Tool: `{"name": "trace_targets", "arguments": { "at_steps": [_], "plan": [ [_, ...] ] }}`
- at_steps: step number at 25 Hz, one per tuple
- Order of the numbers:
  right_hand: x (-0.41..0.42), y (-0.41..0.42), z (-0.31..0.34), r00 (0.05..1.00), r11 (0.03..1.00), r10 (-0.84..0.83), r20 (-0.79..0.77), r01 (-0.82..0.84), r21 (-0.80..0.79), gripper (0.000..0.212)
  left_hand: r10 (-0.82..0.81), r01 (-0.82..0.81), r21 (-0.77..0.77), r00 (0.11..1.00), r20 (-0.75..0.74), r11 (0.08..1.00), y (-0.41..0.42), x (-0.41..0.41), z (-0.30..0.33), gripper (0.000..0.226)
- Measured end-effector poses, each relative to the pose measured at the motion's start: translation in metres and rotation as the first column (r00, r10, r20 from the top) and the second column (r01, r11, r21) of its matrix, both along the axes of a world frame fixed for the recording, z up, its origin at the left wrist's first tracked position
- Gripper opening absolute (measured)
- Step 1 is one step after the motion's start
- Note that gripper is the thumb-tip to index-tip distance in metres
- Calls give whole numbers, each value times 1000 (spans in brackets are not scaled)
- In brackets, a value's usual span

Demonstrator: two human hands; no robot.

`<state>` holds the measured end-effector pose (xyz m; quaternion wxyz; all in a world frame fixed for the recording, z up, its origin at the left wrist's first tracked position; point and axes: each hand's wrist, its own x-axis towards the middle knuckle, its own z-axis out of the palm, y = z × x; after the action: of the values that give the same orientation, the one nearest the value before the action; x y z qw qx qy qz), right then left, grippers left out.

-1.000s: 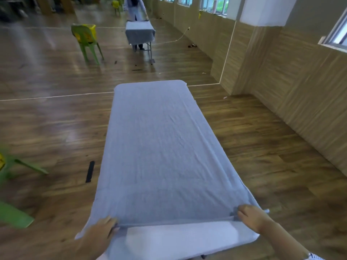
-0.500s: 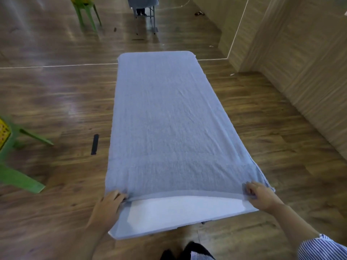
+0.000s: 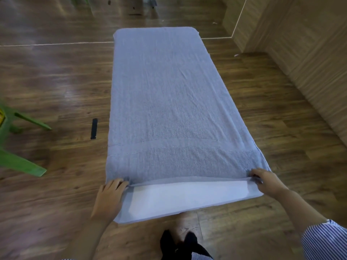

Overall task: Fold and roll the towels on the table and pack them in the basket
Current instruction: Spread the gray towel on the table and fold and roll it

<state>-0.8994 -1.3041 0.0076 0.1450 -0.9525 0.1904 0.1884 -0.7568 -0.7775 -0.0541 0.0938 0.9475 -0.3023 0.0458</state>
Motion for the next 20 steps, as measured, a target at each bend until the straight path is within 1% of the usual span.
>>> {"name": "trace_targets", "arguments": {
  "at_steps": [3,5,6,8,10,12,13,15,18,20],
  "plan": [
    [8,-6,2,997,1000,-11,-72,11,-2,28,23,-23,17,1000,9,1000,-3,-6,4,33],
    [10,-8,3,997,1000,-3,-75,3,1,28,44,-45,11,999,24,999,-5,-8,4,32],
    [10,-8,3,997,1000,1,-72,-1,3,28,63,-63,0,998,22,998,-6,-9,5,36],
    [8,-5,5,999,1000,4,-52,-3,15,30,84,-83,-19,996,17,996,-11,-10,6,52],
    [4,-5,7,1000,999,3,-25,-2,38,31,60,-59,-23,998,32,998,-14,-13,10,57],
    [0,-5,9,1000,997,27,-6,-27,76,27,26,-26,2,999,35,1000,-16,-13,12,52],
    [-3,-7,10,999,995,47,8,-48,92,28,30,-30,6,999,33,1000,-16,-14,12,46],
    [-7,-12,10,995,989,89,41,-93,112,26,77,-77,4,997,25,997,-19,-15,14,36],
    [-15,-19,8,987,985,124,98,-135,112,13,131,-131,10,991,22,991,-22,-20,14,31],
    [-17,-25,9,981,981,151,122,-164,100,14,145,-145,2,989,7,989,-22,-26,14,22]
  ]
}}
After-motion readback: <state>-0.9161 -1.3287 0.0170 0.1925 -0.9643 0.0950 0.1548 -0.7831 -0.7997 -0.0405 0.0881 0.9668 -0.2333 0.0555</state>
